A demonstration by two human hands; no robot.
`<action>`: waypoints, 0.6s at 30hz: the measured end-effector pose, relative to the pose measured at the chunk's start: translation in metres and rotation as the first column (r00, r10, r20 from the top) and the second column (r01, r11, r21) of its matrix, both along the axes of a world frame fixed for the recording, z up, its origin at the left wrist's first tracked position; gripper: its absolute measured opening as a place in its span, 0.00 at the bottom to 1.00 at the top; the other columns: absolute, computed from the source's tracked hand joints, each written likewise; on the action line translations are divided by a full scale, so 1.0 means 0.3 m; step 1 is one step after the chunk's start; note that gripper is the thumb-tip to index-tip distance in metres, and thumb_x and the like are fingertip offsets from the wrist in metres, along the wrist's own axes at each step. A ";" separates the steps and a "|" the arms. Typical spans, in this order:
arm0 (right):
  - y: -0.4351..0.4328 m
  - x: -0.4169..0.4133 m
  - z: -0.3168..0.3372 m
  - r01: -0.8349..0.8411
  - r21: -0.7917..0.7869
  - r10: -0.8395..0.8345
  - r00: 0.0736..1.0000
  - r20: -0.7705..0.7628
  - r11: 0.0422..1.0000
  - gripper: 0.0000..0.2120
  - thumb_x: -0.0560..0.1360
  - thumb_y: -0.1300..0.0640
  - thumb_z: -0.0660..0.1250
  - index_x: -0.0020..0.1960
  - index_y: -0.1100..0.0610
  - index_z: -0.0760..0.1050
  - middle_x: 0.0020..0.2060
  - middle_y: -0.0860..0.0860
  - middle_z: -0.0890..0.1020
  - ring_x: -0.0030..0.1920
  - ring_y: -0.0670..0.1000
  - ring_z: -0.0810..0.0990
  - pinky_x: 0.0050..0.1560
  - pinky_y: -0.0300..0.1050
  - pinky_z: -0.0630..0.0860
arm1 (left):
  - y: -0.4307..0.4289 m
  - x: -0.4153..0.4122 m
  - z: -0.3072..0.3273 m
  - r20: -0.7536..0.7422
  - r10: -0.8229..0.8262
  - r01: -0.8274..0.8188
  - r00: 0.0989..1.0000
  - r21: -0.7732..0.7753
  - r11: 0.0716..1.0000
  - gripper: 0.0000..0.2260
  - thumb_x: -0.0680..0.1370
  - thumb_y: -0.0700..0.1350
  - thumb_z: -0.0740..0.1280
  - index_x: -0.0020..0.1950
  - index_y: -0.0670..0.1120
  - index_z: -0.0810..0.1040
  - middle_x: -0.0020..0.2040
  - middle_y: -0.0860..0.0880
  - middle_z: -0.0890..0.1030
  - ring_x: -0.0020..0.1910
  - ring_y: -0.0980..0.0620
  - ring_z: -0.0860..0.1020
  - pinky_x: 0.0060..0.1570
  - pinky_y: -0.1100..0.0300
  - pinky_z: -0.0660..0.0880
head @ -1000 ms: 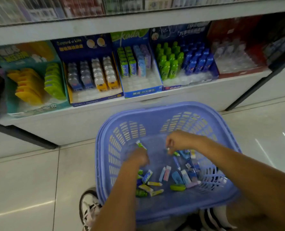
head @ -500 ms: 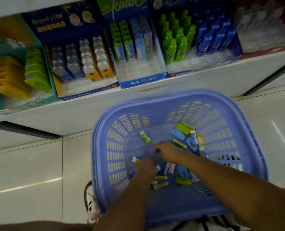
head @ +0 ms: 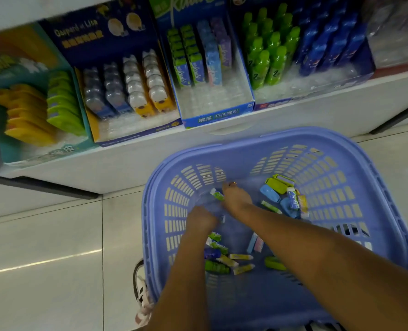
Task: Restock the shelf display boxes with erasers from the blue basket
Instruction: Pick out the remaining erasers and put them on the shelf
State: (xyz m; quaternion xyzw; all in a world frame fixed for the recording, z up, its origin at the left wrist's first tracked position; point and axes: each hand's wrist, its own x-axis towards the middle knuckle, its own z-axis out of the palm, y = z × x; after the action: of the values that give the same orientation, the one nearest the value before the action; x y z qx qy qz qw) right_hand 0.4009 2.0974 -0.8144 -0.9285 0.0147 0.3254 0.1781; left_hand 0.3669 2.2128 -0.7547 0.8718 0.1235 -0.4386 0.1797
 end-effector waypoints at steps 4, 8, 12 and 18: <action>-0.033 0.007 0.045 0.075 0.087 -0.074 0.997 -0.021 0.993 0.15 0.79 0.57 0.60 0.62 0.65 0.73 0.60 0.61 0.77 0.59 0.57 0.77 0.59 0.50 0.72 | 0.007 0.027 0.059 0.112 0.238 -0.219 0.965 -0.155 0.963 0.13 0.72 0.44 0.72 0.52 0.36 0.80 0.49 0.36 0.81 0.46 0.44 0.80 0.44 0.51 0.75; -0.120 0.013 0.210 0.241 0.494 -0.207 0.971 -0.123 0.835 0.07 0.77 0.61 0.65 0.44 0.63 0.78 0.30 0.52 0.78 0.27 0.40 0.76 0.37 0.40 0.74 | 0.015 0.065 0.149 0.113 0.317 -0.278 0.942 -0.271 0.921 0.09 0.70 0.43 0.74 0.41 0.38 0.81 0.41 0.38 0.81 0.39 0.48 0.78 0.39 0.53 0.74; -0.215 0.027 0.428 0.218 0.586 -0.282 0.959 0.019 0.780 0.11 0.75 0.55 0.68 0.39 0.61 0.80 0.28 0.48 0.79 0.25 0.35 0.75 0.33 0.27 0.72 | 0.034 0.102 0.267 0.068 0.386 -0.318 0.920 -0.443 0.838 0.08 0.71 0.41 0.72 0.33 0.42 0.76 0.36 0.40 0.80 0.39 0.46 0.80 0.47 0.52 0.79; -0.259 0.065 0.741 0.148 0.832 -0.538 0.819 0.200 0.535 0.06 0.69 0.63 0.74 0.43 0.58 0.79 0.29 0.45 0.84 0.31 0.42 0.82 0.36 0.32 0.77 | 0.059 0.131 0.515 -0.085 0.500 -0.343 0.862 -0.824 0.452 0.08 0.77 0.37 0.63 0.39 0.44 0.76 0.30 0.49 0.81 0.29 0.56 0.79 0.37 0.62 0.79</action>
State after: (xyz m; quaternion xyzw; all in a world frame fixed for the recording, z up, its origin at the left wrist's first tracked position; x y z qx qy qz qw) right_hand 0.4203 2.0198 -0.5922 -0.7783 0.0184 0.0397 0.6264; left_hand 0.4063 2.2304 -0.6002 0.6629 0.1040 -0.3097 0.6736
